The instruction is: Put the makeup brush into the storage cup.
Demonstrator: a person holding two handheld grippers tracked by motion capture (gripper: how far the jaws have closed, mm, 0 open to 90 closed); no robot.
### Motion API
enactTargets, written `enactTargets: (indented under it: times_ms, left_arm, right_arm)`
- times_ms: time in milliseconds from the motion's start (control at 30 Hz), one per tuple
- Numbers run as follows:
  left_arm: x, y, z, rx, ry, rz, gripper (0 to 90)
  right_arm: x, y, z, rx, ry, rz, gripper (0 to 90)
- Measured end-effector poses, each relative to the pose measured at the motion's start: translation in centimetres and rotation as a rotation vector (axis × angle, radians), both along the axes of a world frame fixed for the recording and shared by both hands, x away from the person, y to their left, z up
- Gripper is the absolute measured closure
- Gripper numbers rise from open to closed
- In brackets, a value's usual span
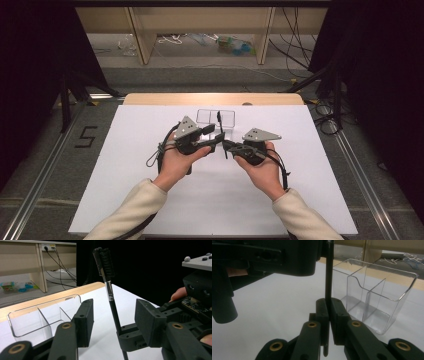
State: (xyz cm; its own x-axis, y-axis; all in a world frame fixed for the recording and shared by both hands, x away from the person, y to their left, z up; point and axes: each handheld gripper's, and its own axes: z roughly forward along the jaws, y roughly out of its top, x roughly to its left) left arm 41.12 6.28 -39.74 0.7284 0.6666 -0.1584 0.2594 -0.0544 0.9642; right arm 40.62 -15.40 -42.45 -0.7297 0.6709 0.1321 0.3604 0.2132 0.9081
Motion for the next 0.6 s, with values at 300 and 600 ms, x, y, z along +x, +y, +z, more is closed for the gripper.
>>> enactTargets:
  times_ms: [300,600]
  left_arm:
    - [0.24,-0.62,-0.2,-0.004,0.02,-0.001,59.4]
    - [0.63,-0.89,-0.47,-0.015,0.026,0.005,64.9]
  right_arm:
    - [-0.15,0.21,0.05,-0.011,-0.006,0.003,86.1]
    - [-0.25,0.44,0.1,-0.013,-0.021,0.014,86.1]
